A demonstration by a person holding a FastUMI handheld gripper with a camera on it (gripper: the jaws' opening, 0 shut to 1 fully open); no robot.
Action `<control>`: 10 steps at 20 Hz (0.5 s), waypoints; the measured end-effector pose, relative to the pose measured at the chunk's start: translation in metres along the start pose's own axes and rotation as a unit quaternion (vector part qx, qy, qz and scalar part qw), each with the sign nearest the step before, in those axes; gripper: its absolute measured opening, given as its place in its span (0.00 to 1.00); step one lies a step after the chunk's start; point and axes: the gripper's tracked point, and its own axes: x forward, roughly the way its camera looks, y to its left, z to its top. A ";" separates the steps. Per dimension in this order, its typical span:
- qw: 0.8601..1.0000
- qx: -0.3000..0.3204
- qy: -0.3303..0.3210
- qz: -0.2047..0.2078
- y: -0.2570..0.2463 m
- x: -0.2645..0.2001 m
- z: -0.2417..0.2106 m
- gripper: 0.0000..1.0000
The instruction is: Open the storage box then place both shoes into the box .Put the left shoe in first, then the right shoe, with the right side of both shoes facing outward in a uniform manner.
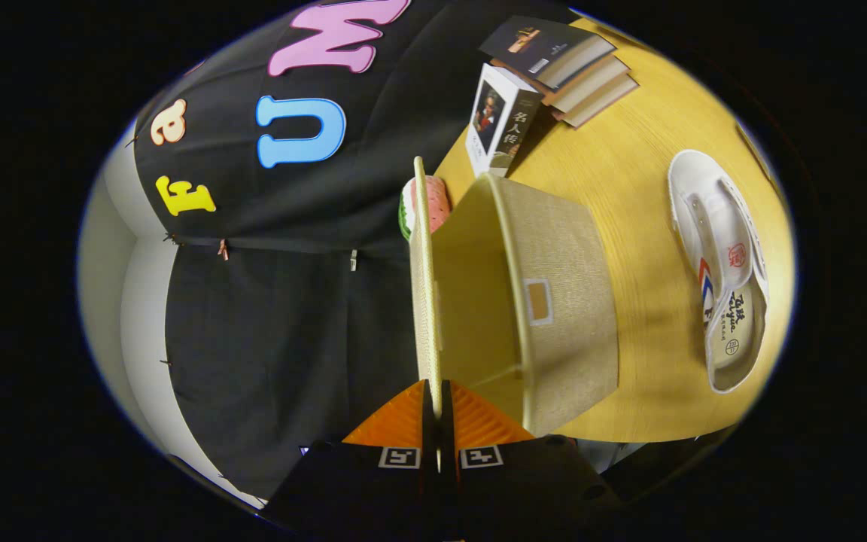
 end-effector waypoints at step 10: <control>0.993 -0.106 0.039 0.022 0.141 0.086 -0.041 0.05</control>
